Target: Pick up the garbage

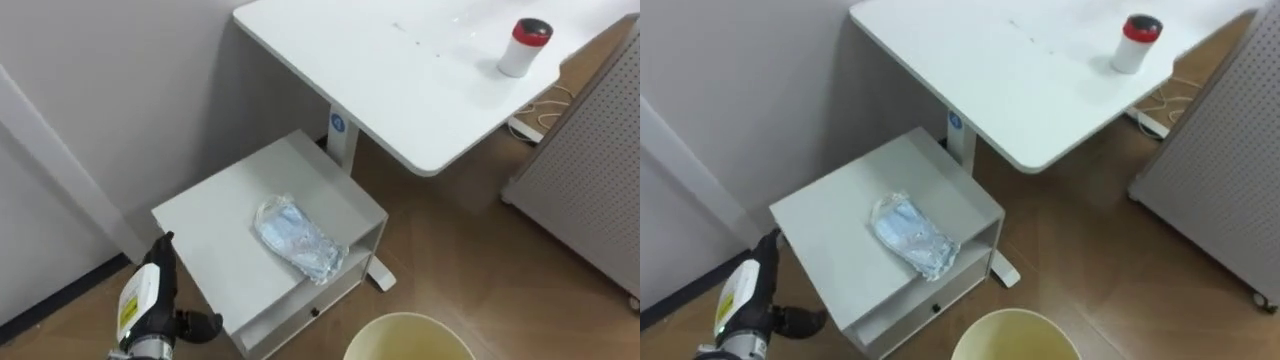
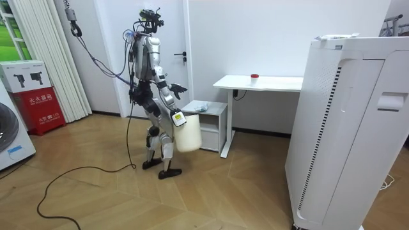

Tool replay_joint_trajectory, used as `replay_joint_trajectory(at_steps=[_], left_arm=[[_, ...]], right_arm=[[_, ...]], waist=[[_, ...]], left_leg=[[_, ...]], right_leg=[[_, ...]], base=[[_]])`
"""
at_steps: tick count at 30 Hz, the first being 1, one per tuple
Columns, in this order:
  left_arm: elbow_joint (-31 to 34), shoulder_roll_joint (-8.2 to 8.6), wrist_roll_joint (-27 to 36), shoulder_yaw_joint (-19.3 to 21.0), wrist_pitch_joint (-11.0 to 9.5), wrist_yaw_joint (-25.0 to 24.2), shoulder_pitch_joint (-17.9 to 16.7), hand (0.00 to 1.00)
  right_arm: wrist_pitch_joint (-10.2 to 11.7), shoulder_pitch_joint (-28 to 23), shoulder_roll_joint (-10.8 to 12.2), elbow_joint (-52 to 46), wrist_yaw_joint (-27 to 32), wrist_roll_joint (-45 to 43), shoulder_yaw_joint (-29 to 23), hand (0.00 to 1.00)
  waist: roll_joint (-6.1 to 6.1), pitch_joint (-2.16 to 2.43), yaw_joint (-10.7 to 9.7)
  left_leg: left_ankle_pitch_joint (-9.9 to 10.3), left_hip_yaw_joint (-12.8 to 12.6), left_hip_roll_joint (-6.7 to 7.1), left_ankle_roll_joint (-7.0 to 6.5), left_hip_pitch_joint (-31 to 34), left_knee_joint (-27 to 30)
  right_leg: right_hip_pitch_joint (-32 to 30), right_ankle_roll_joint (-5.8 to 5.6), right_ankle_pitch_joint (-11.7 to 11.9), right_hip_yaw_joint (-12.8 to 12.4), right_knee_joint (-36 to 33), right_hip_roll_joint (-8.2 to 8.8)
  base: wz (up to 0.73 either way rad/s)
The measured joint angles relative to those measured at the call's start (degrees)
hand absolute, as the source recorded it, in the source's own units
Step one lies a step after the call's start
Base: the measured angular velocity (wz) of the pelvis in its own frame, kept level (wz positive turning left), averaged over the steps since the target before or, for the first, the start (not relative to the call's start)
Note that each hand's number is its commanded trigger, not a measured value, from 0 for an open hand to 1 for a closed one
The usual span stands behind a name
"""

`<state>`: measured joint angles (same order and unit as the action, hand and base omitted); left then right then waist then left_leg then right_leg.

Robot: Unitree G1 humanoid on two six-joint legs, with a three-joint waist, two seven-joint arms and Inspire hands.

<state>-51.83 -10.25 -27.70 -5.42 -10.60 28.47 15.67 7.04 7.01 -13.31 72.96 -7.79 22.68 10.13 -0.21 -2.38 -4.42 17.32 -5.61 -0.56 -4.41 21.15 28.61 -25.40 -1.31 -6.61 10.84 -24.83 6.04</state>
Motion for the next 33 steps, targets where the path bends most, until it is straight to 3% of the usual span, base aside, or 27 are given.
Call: replay_joint_trajectory(at_steps=[3,5,11,16,22,29,33], left_arm=[[-0.2,-0.35,0.0,-0.5,-0.2,0.1,0.7,0.00],[-1.6,-0.58,0.8,-0.6,-0.3,0.7,2.0,0.00],[-5.4,-1.56,1.3,-3.2,-1.7,4.1,6.9,0.00],[-6.8,-1.70,1.2,-6.3,-2.6,6.2,8.0,0.00],[-7.1,-1.80,1.1,-9.3,-2.7,9.3,9.1,0.00],[-9.8,-2.18,1.2,-10.1,-2.8,12.7,13.9,0.00],[-9.9,-2.28,1.1,-10.5,-3.7,13.8,14.4,0.00]], right_arm=[[0.6,0.0,-0.1,0.0,-0.4,2.4,0.2,1.00],[0.7,0.2,-0.3,0.0,-0.4,4.8,1.3,1.00],[1.9,1.9,-0.7,0.0,0.3,8.5,2.9,1.00],[3.4,2.0,-1.2,-1.4,1.5,9.3,4.4,1.00],[3.6,2.1,-2.1,-4.0,2.3,10.8,4.9,1.00],[3.8,2.2,-2.4,-6.4,4.2,11.6,6.6,1.00],[4.0,2.2,-2.4,-6.3,5.0,12.2,6.7,1.00]], waist=[[-0.27,-0.43,-1.0],[-0.19,-1.17,-1.8],[0.20,-1.52,-3.3],[1.10,-2.06,-4.6],[1.40,-2.16,-5.0],[1.67,-2.30,-7.0],[1.65,-2.32,-7.7]], left_leg=[[0.0,-0.3,-0.08,0.04,2.0,0.2],[0.1,-0.1,-0.30,0.15,2.8,0.8],[0.3,-0.5,-0.81,0.37,8.2,3.3],[0.5,-0.8,-0.88,0.30,10.7,4.9],[0.9,-3.0,-1.25,0.01,14.5,7.4],[2.6,-3.8,-3.82,0.43,19.4,13.4],[3.0,-4.7,-4.87,0.80,20.0,15.0]], right_leg=[[-1.9,0.17,0.1,0.0,-0.3,-0.01],[-2.2,0.29,0.2,0.2,-0.4,-0.16],[-7.6,0.90,0.6,-0.1,-2.4,-0.38],[-10.1,0.95,0.6,-0.9,-3.5,-0.44],[-15.5,1.28,0.7,-2.6,-6.7,-0.31],[-19.5,2.38,1.3,-3.1,-9.4,-2.11],[-20.3,2.89,1.1,-4.2,-10.1,-3.07]], base=[[-0.04],[0.03],[-0.03],[-0.03],[-0.16],[-0.15],[-0.18]])
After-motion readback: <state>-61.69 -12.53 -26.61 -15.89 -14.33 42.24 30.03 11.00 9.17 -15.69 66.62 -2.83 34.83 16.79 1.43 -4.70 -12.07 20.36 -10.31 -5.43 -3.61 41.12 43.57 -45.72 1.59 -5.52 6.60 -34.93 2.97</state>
